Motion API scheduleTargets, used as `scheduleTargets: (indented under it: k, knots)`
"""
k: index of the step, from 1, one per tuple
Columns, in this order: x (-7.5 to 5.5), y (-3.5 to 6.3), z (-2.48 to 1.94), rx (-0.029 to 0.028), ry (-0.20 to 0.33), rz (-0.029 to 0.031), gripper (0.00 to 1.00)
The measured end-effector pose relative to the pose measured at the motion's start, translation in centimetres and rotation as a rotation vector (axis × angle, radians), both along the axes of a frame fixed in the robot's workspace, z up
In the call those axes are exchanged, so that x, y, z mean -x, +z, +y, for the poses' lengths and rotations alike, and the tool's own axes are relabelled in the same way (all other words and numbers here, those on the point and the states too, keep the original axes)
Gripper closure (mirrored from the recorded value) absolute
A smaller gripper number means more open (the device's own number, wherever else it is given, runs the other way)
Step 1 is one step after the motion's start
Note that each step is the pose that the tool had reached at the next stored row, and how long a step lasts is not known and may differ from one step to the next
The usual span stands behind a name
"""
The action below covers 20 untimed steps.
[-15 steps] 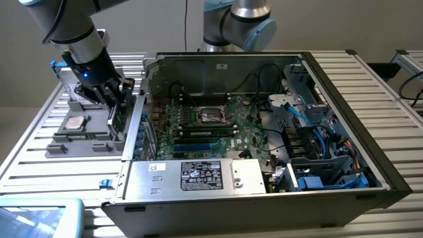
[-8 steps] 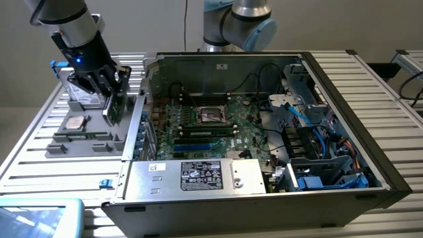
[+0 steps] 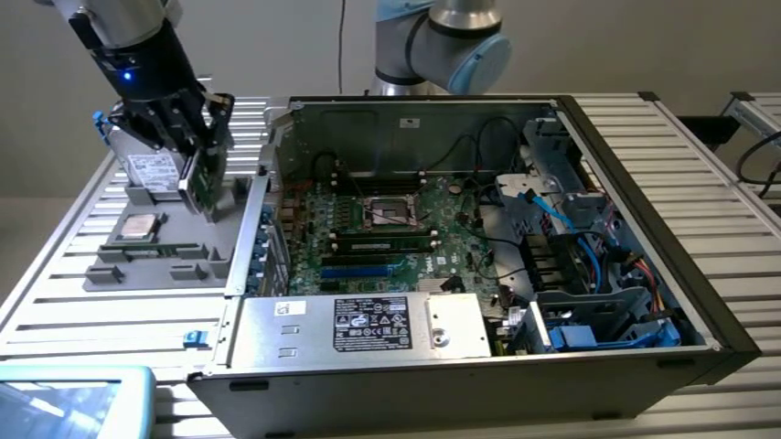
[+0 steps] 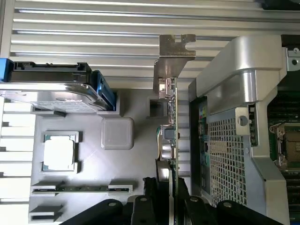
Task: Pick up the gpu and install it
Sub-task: 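Pick up the gpu and move the gpu toward the slot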
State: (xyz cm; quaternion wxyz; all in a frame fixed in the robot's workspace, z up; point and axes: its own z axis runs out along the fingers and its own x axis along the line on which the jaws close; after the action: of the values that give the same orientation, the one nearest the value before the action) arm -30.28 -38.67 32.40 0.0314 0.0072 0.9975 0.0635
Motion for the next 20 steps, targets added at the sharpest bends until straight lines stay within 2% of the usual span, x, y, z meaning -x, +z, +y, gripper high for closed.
scheduleTargets:
  k: [5, 10, 20]
  knots:
    - [-0.2, 2.27, -0.10, -0.0001, -0.005, 0.0015, 0.72]
    - [-1.1, 4.52, -0.31, -0.0002, -0.005, 0.0034, 0.72]
    - [-4.2, 9.09, -1.12, -0.0004, -0.005, 0.0076, 0.72]
